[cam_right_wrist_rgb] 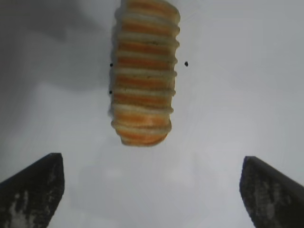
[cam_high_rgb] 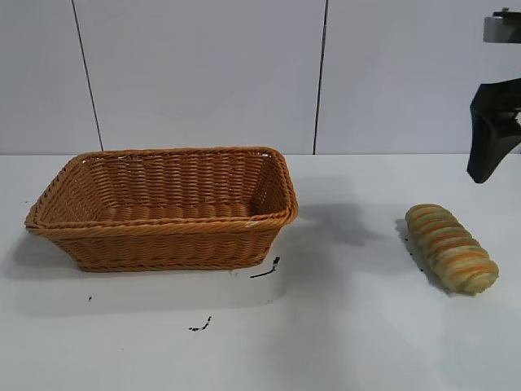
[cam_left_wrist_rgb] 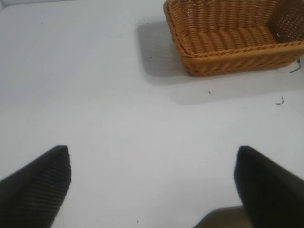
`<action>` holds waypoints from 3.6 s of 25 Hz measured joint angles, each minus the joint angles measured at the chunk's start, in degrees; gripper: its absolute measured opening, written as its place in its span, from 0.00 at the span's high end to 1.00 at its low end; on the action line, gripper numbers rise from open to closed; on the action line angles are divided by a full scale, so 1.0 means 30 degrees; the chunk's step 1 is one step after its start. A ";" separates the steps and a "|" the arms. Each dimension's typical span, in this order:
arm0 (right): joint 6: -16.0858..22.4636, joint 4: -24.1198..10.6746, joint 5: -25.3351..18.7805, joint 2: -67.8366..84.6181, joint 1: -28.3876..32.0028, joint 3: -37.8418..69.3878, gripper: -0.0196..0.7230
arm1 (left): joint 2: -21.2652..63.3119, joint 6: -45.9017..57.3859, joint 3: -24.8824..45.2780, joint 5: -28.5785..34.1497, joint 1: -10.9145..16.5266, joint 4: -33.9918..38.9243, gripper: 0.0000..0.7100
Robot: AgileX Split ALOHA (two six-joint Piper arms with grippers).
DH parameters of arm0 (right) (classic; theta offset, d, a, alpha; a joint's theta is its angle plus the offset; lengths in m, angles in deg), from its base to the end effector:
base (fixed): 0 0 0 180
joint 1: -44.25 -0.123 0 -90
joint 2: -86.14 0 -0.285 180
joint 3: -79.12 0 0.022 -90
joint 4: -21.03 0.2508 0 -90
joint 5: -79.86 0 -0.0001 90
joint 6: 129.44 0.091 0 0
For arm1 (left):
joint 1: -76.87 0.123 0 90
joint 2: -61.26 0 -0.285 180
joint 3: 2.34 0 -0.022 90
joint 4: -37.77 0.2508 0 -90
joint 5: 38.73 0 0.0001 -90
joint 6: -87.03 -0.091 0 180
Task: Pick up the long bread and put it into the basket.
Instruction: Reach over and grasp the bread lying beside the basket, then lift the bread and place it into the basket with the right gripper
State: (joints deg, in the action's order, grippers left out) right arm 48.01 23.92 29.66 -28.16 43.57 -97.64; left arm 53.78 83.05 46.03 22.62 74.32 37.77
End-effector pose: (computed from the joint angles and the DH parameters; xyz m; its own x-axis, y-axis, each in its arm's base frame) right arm 0.3690 0.0079 0.1974 -0.9767 -0.0238 -0.2134 -0.0320 0.9989 0.0352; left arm -0.0065 0.0003 0.2774 -0.4525 0.0896 -0.8873 0.0761 0.9952 0.0617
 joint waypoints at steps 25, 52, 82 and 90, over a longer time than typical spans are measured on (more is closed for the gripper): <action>0.0853 -0.1204 0.2405 -0.1365 -0.1514 -0.0094 0.04 | 0.0000 0.0000 0.0000 0.0000 0.0000 0.0000 0.02; 0.1220 -0.1283 0.4647 -0.4935 -0.1208 -0.0117 0.59 | 0.0000 0.0000 0.0000 0.0000 0.0000 0.0000 0.02; -0.2031 -0.2294 -0.2992 -0.3771 -0.6432 -1.2480 0.78 | 0.0000 0.0000 0.0000 0.0000 0.0000 0.0000 0.02; -0.7329 -0.2483 -0.2028 -0.7171 -1.1474 -1.6058 0.79 | 0.0000 0.0000 0.0000 0.0000 0.0000 0.0000 0.02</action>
State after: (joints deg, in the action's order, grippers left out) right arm 26.02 16.47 23.58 -49.68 9.15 -145.82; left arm 53.78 83.05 46.03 22.62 74.32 37.77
